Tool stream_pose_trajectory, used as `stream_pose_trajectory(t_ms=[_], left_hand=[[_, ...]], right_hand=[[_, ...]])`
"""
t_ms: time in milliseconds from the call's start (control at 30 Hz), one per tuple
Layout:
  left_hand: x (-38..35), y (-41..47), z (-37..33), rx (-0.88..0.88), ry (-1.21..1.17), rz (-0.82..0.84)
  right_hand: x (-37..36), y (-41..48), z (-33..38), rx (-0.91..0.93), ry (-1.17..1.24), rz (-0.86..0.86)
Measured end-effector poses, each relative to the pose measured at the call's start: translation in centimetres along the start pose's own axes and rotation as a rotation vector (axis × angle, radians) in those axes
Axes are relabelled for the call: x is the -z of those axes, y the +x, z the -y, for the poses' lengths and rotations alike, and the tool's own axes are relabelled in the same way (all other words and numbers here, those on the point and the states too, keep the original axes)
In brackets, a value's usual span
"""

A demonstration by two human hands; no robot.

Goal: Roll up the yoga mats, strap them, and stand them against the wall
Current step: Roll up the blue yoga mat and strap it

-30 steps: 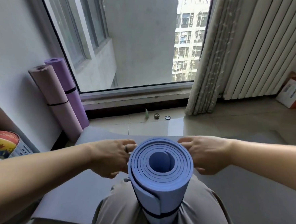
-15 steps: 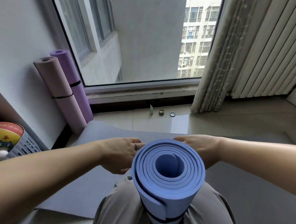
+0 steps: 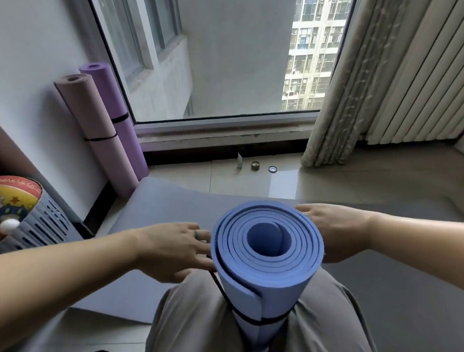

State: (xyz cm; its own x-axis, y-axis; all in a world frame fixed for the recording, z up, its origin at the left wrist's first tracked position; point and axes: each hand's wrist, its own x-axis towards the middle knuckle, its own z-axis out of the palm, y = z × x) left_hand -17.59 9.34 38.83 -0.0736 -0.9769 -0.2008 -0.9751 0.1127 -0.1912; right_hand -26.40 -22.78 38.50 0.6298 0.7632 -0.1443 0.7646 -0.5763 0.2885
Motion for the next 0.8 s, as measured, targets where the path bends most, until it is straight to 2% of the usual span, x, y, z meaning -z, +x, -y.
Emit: stream_pose_trajectory(t_ms=[133, 233, 333, 433, 533, 600, 700, 800], left_hand=[[-1.4, -1.1, -5.5, 0.091, -0.179, 0.122], [-1.1, -1.0, -9.4, 0.176, -0.316, 0.104], [-0.9, 0.0, -12.6, 0.243, -0.416, 0.019], [-0.5, 1.8, -14.8, 0.325, -0.484, 0.048], [-0.4, 3.8, -16.6, 0.412, -0.641, 0.104], [-0.6, 4.1, -17.2, 0.459, -0.68, 0.082], [-2.1, 2.6, -15.4, 0.565, -0.576, -0.035], [-3.3, 0.7, -12.1, 0.572, -0.313, -0.131]], right_hand=[[-0.5, -2.0, 1.7, 0.028, -0.002, -0.145], [-1.3, -2.9, 3.2, 0.01, 0.04, -0.252], [-1.9, -3.4, 5.2, -0.03, 0.124, -0.308], [-1.9, -4.1, 7.1, -0.082, 0.186, -0.317], [-2.3, -4.1, 11.3, -0.011, 0.263, -0.238], [-3.0, -3.7, 13.8, -0.04, 0.36, -0.209], [-4.1, -4.5, 12.1, -0.279, 0.454, -0.243], [-4.8, -4.3, 10.6, -0.352, 0.461, -0.162]])
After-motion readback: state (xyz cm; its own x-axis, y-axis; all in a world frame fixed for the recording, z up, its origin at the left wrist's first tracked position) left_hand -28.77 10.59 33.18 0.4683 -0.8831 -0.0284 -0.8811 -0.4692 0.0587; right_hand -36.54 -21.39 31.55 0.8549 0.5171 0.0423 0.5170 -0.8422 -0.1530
